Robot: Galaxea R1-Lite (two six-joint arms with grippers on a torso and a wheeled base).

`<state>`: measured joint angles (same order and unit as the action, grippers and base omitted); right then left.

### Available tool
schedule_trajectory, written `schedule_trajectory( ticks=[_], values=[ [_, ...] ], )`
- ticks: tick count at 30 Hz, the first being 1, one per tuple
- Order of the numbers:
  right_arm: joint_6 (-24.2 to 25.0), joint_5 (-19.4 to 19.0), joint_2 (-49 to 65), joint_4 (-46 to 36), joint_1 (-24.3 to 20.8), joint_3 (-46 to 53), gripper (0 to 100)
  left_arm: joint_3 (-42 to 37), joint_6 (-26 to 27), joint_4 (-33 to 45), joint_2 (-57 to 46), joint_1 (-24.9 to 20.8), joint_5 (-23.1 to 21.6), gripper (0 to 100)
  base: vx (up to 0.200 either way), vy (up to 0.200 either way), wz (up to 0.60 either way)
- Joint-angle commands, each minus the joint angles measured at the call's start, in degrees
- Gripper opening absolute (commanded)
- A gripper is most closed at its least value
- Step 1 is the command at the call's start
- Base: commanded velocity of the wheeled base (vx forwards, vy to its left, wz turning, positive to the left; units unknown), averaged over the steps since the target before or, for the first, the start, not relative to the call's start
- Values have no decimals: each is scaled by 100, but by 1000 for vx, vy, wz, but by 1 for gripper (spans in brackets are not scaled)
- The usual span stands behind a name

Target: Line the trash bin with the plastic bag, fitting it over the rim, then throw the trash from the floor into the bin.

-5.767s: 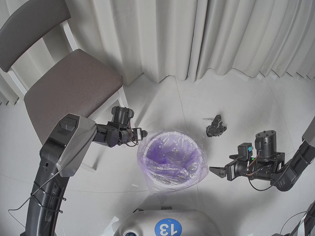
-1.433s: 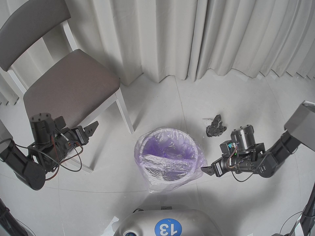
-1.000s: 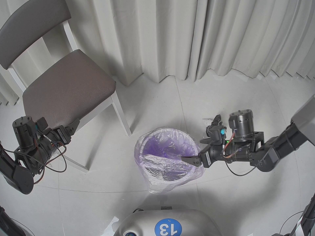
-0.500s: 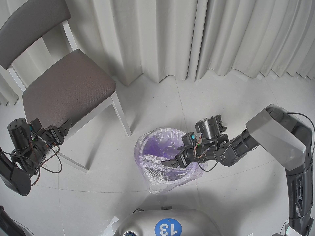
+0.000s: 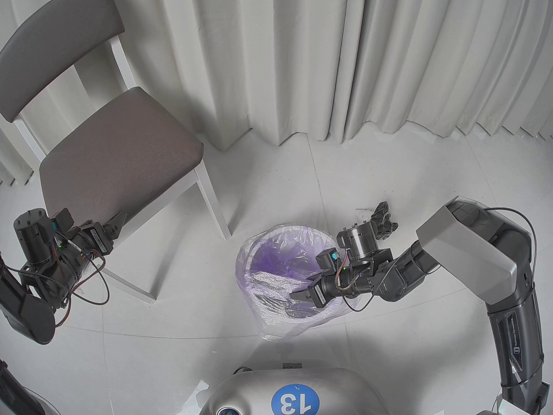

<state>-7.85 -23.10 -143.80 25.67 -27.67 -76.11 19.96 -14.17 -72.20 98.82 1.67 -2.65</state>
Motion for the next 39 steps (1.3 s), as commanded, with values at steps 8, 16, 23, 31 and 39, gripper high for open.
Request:
schedule_trajectory(
  ticks=[8,16,23,31,39],
  values=[
    [-199,-1,652,61,-203,931,0,-27,2,-4,6,0,45,100,0,0,0],
    [-797,7,845,96,-511,1810,0,-53,-7,-4,-47,9,80,100,0,0,0],
    [-797,43,511,96,-581,1801,0,-53,2,-4,-47,9,80,100,0,0,0],
    [-797,596,177,105,-555,1599,0,-53,-7,-4,-20,9,89,100,0,0,0],
    [-771,1080,27,105,-274,1159,0,-44,-7,-4,-29,18,80,100,0,0,0]
  ],
)
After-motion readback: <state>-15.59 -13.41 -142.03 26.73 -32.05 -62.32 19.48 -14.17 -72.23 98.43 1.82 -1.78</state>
